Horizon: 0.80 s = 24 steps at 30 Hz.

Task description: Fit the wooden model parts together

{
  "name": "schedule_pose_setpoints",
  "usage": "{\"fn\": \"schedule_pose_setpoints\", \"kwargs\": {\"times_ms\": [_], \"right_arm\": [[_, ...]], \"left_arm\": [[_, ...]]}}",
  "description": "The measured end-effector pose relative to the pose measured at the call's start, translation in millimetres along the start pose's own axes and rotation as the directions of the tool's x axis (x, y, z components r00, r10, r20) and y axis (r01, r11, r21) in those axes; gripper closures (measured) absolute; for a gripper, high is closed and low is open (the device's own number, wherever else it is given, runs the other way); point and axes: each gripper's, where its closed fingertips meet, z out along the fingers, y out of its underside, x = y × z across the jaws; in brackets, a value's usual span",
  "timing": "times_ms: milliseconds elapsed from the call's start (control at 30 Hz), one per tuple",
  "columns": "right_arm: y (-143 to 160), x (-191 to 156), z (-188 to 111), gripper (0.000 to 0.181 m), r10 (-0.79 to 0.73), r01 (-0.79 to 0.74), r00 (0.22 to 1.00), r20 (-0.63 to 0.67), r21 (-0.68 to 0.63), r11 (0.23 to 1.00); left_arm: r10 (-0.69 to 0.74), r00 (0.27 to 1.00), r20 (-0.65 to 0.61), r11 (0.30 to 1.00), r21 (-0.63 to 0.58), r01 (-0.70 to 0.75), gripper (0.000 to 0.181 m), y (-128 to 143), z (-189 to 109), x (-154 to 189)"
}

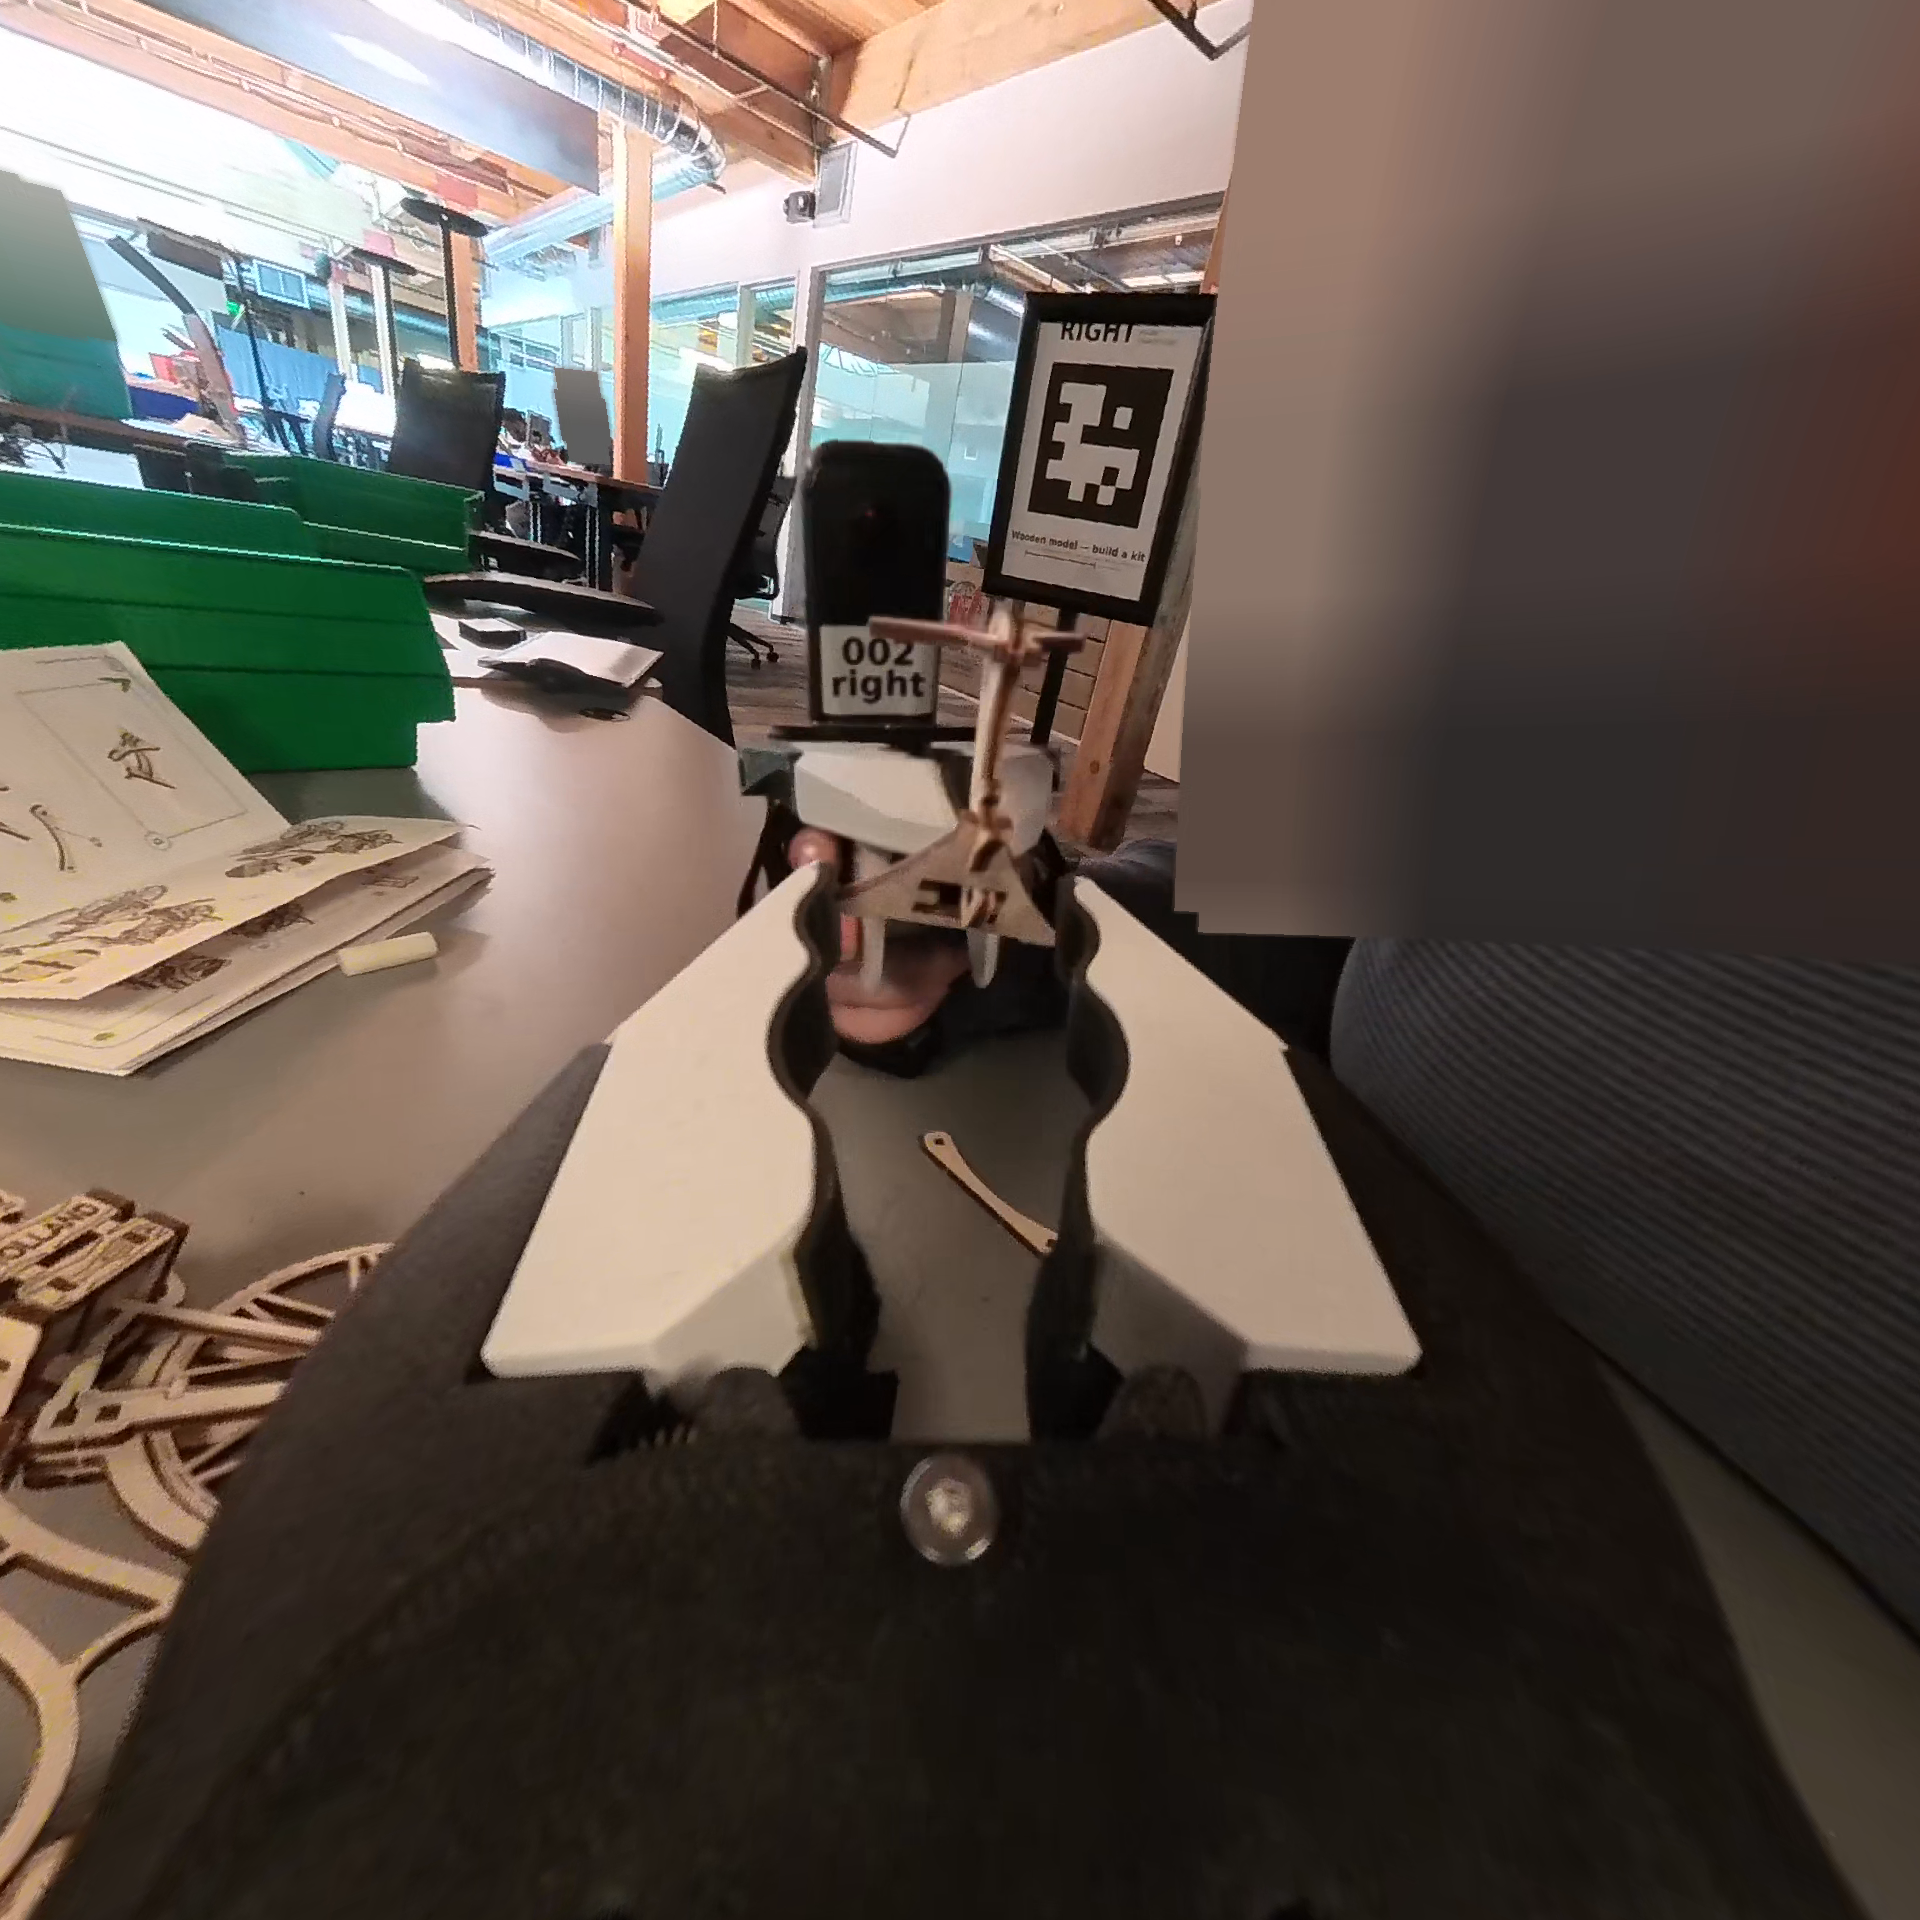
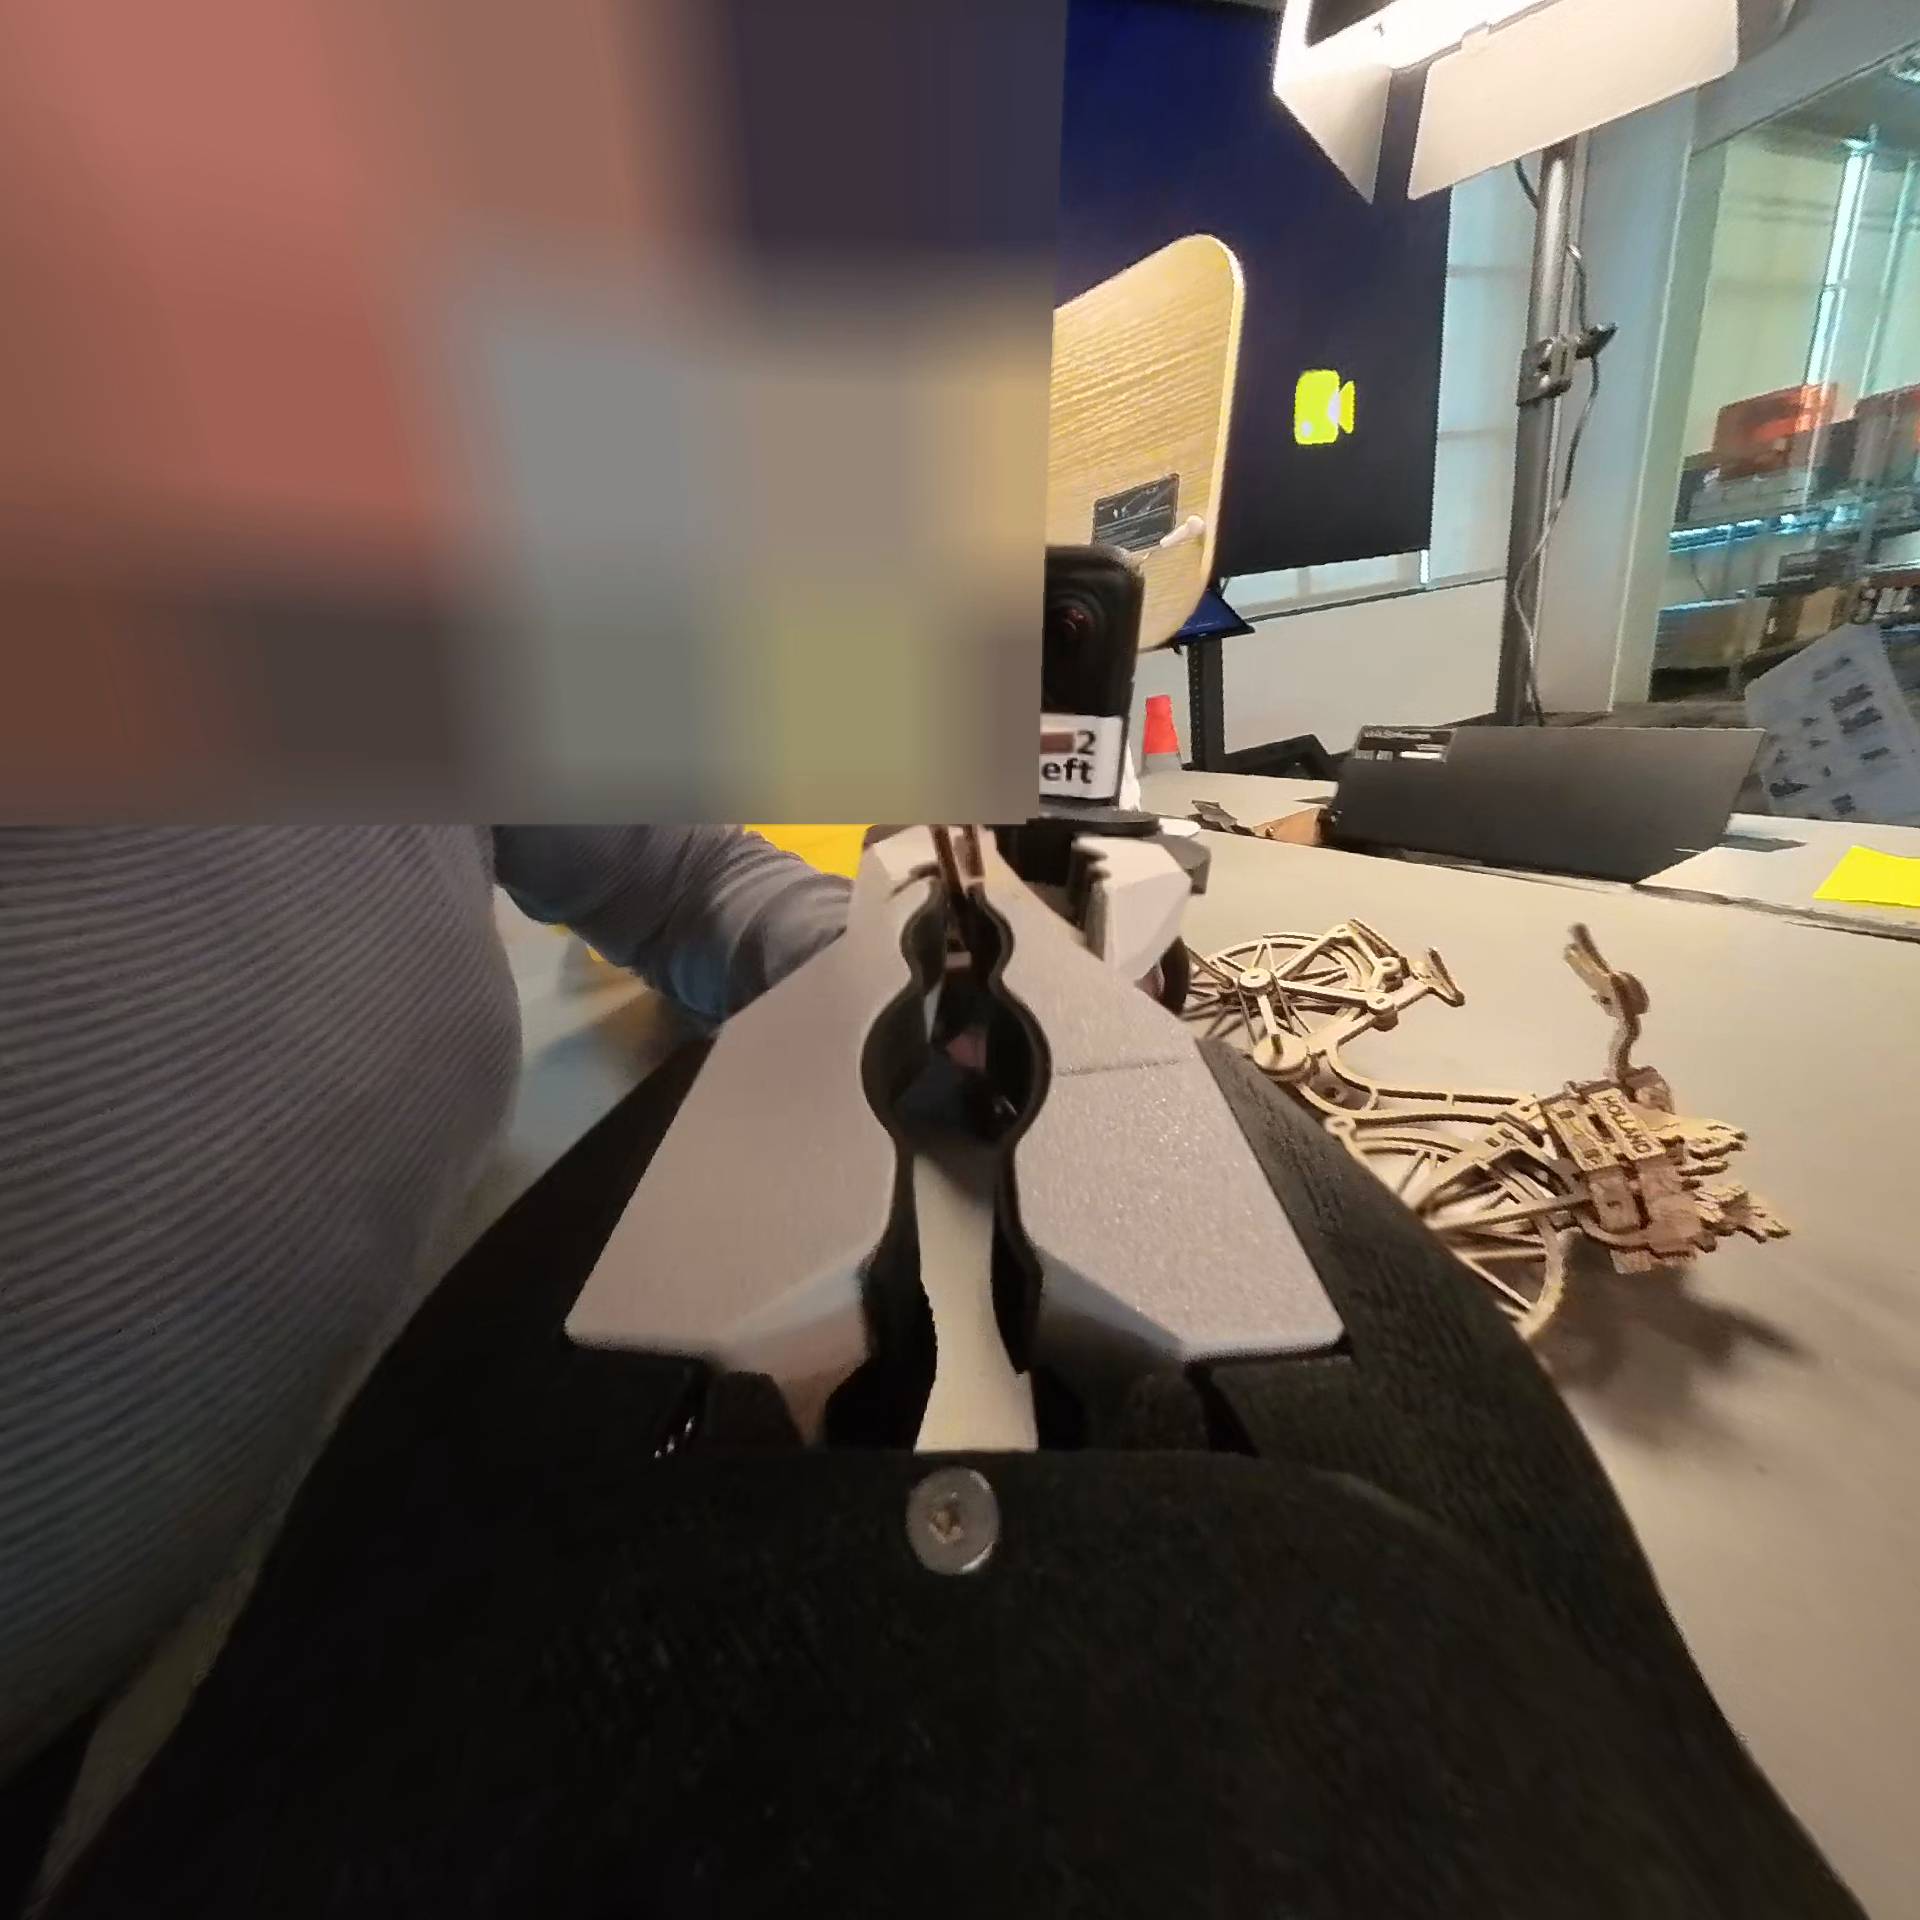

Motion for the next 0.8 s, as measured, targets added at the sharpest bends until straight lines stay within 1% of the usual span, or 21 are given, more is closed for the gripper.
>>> {"fn": "schedule_pose_setpoints", "kwargs": {"times_ms": [100,400,533,633,667,733,800], "right_arm": [[4.7,-1.0,-1.1,0.181,-0.045,0.045,0.999,0.000,-0.040,0.998],[6.8,-4.6,-0.9,0.178,-0.042,0.044,0.999,0.031,-0.057,0.997],[8.8,-3.2,-1.6,0.181,-0.071,0.072,0.997,0.010,-0.078,0.994],[8.9,-2.1,-2.5,0.181,-0.057,0.057,0.998,0.003,-0.079,0.995],[8.7,-1.6,-2.4,0.181,-0.055,0.055,0.998,0.000,-0.079,0.995],[11.4,-1.6,-1.1,0.181,-0.051,0.051,0.999,0.001,-0.096,0.994],[12.2,-3.0,0.2,0.181,-0.062,0.062,0.998,0.004,-0.102,0.993]], "left_arm": [[0.000,1.000,-0.015,1.000,-0.010,0.000,0.140,1.3,0.5,1.7],[-0.005,0.999,-0.034,0.999,-0.051,0.003,0.140,6.9,3.3,4.0],[-0.017,0.999,-0.032,0.998,-0.060,0.015,0.140,8.3,3.7,3.1],[-0.013,1.000,-0.023,0.998,-0.064,0.011,0.140,9.0,4.5,2.5],[-0.006,1.000,-0.016,0.998,-0.062,0.005,0.139,8.6,4.5,2.1],[0.006,1.000,-0.027,0.998,-0.059,-0.008,0.132,8.6,5.5,5.2],[0.013,1.000,-0.028,0.997,-0.076,-0.015,0.131,10.9,7.1,6.1]]}}
